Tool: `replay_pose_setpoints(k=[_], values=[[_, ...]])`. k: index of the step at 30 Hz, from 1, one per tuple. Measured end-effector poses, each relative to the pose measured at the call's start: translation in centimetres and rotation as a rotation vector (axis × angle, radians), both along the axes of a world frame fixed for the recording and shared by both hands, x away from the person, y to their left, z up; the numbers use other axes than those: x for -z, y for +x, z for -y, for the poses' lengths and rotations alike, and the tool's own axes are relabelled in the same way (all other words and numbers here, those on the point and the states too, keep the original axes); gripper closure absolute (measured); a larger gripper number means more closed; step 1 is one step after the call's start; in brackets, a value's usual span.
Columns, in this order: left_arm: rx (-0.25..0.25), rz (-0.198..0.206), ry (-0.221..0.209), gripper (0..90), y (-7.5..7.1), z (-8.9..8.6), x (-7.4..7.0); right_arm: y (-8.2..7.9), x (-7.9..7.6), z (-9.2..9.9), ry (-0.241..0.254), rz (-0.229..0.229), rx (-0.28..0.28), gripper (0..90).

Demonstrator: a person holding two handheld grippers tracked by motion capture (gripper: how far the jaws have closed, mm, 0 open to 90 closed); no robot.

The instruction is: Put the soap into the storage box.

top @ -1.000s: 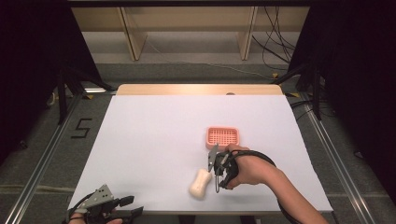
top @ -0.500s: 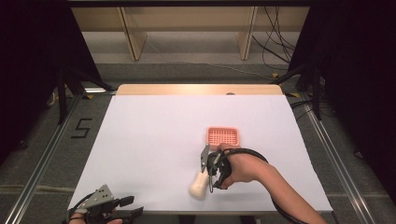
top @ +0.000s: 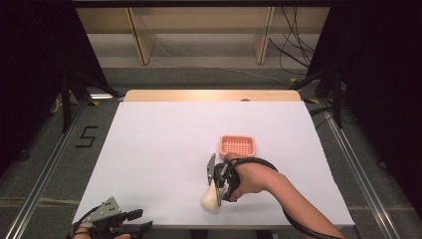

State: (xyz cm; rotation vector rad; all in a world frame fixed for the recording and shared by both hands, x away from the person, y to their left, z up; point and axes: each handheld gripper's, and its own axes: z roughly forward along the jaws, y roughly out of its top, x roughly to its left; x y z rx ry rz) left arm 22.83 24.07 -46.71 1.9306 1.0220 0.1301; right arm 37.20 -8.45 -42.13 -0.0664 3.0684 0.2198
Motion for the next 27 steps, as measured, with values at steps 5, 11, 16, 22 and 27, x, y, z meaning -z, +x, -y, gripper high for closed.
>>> replay_pose_setpoints(k=[5,11,16,22,27], values=[[-0.002,-0.015,-0.002,41.9,0.0,0.0,0.0,0.1,0.3,-0.5,-0.013,0.015,-0.029,31.9],[0.007,-0.001,0.011,41.9,0.0,-0.1,0.0,0.2,0.6,-1.1,-0.025,0.021,-0.072,28.5],[0.003,-0.003,0.008,41.8,0.0,-0.1,0.0,0.1,0.9,-1.5,-0.015,0.007,-0.074,27.3],[0.004,-0.003,0.010,41.6,0.0,-0.1,0.0,0.1,1.1,-1.8,-0.033,0.013,-0.085,26.4],[0.005,-0.003,0.011,41.6,0.0,-0.1,0.0,0.2,1.4,-2.0,-0.041,0.008,-0.097,26.1]])
